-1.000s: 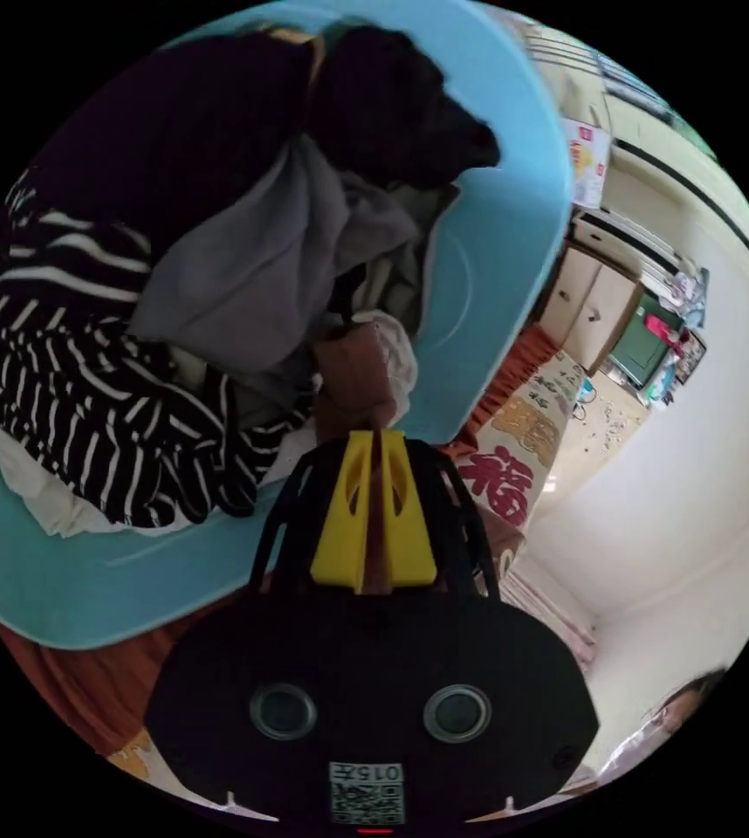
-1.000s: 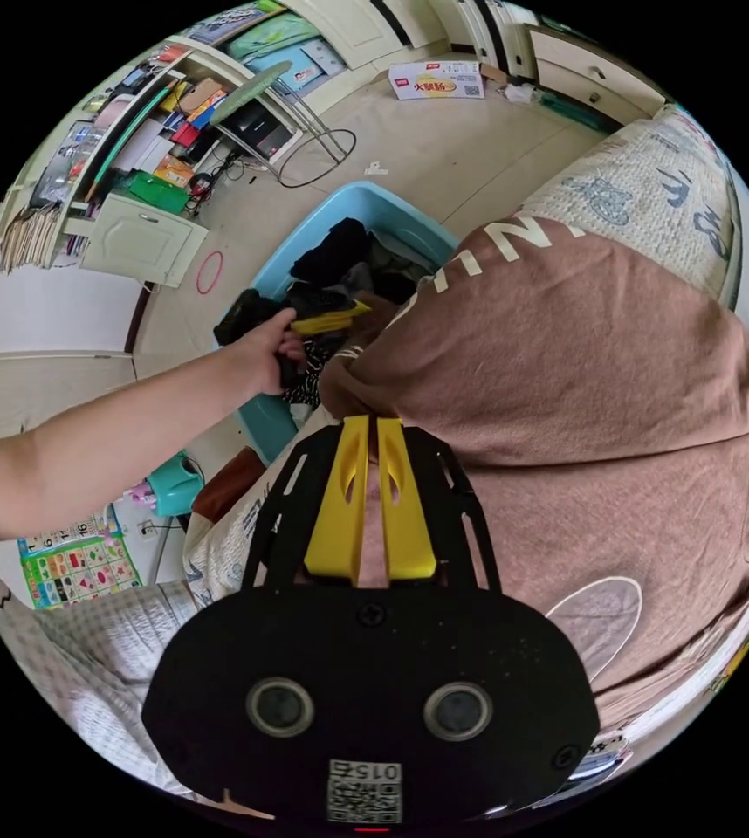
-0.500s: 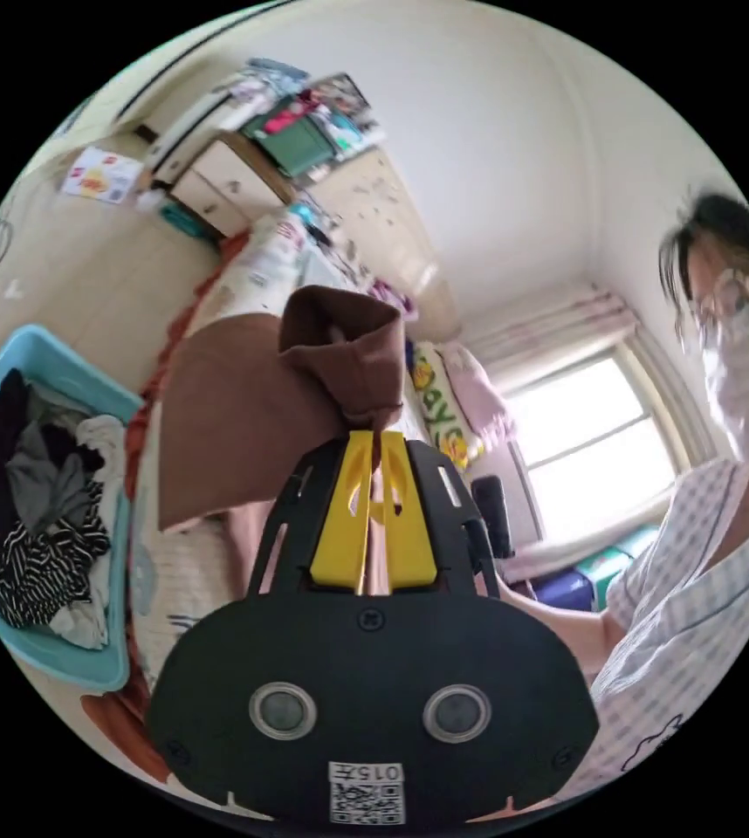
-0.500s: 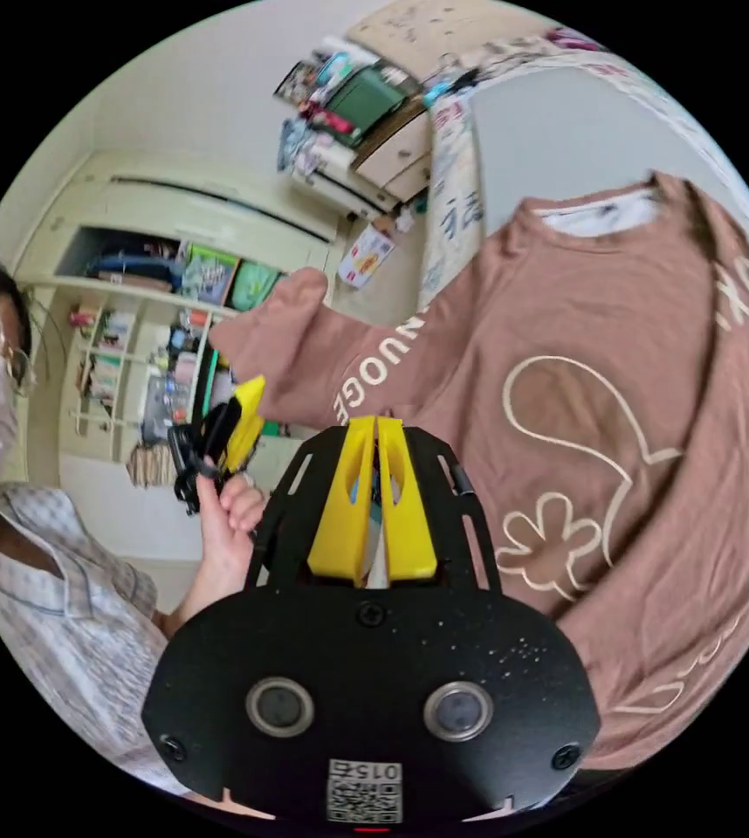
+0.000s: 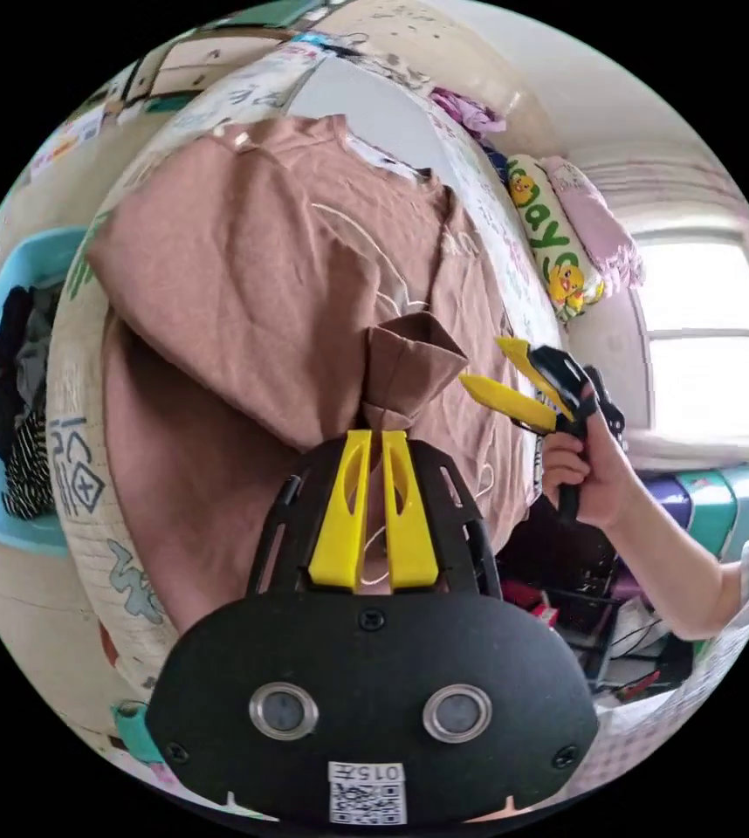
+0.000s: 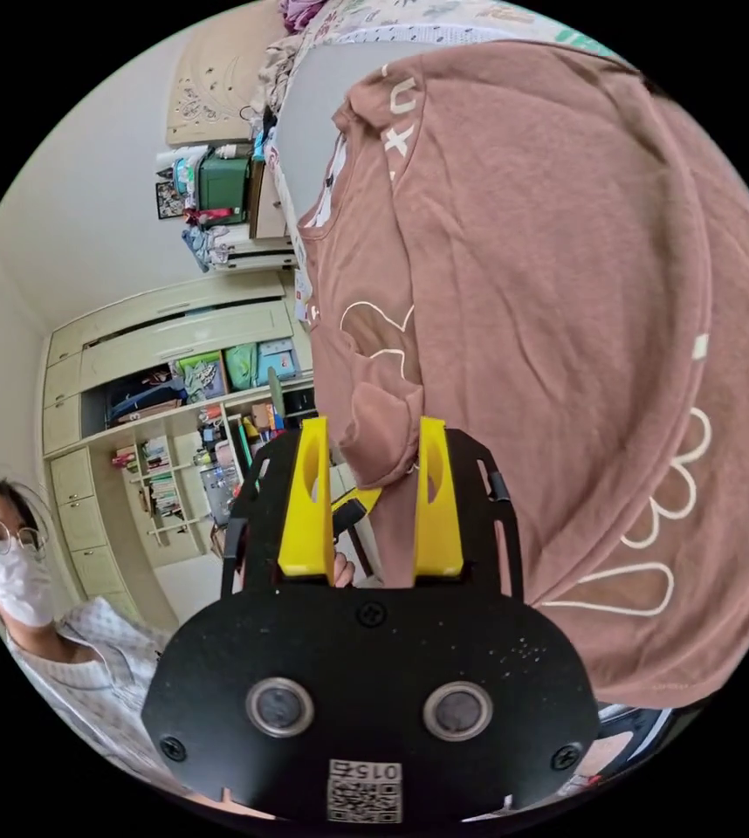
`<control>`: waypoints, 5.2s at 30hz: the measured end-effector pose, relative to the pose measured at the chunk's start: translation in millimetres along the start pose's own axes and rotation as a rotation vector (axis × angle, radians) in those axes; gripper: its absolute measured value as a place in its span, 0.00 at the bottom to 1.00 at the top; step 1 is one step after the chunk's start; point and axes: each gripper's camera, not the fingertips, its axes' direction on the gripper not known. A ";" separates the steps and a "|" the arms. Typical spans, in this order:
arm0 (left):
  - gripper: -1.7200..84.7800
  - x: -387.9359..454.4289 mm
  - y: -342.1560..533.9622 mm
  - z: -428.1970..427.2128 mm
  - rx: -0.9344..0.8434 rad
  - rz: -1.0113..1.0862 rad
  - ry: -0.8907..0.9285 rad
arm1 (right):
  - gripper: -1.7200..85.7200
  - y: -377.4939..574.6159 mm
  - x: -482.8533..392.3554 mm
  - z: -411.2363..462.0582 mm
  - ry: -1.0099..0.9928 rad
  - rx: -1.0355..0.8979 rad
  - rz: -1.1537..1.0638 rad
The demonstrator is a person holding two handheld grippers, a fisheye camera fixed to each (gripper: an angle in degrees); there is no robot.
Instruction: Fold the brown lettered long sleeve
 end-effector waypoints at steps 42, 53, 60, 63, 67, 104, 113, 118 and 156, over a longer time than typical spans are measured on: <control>0.10 -146.1 -38.8 -42.2 0.422 -0.792 0.531 | 0.03 1.4 235.6 28.4 0.255 -0.123 -0.005; 0.02 -165.1 -64.9 -81.8 0.412 -0.750 0.409 | 0.04 -47.6 277.7 88.7 0.390 -0.266 0.023; 0.05 -149.2 -126.2 -128.9 0.196 -0.597 0.204 | 0.08 -85.8 284.8 94.1 0.504 -0.360 0.035; 0.06 -120.5 -177.5 -139.0 0.085 -0.466 0.014 | 0.09 -143.8 242.7 73.7 0.609 -0.257 -0.089; 0.04 -90.5 -230.5 -123.1 -0.155 -0.295 -0.181 | 0.11 -269.4 172.7 84.7 0.614 -0.159 -0.283; 0.01 30.1 -512.6 -106.6 -0.029 0.036 -0.265 | 0.02 -500.8 -21.3 98.5 0.771 -0.127 -0.484; 0.01 120.8 -415.3 -167.5 0.164 0.347 -0.089 | 0.03 -377.6 -66.8 -23.4 0.658 -0.041 -0.672; 0.02 118.0 -262.2 -131.1 0.016 0.373 0.042 | 0.03 -239.7 9.8 -30.1 0.632 -0.215 -0.661; 0.06 307.1 -182.0 31.7 -0.117 0.501 -0.366 | 0.01 205.0 25.5 -138.7 1.437 0.328 -0.419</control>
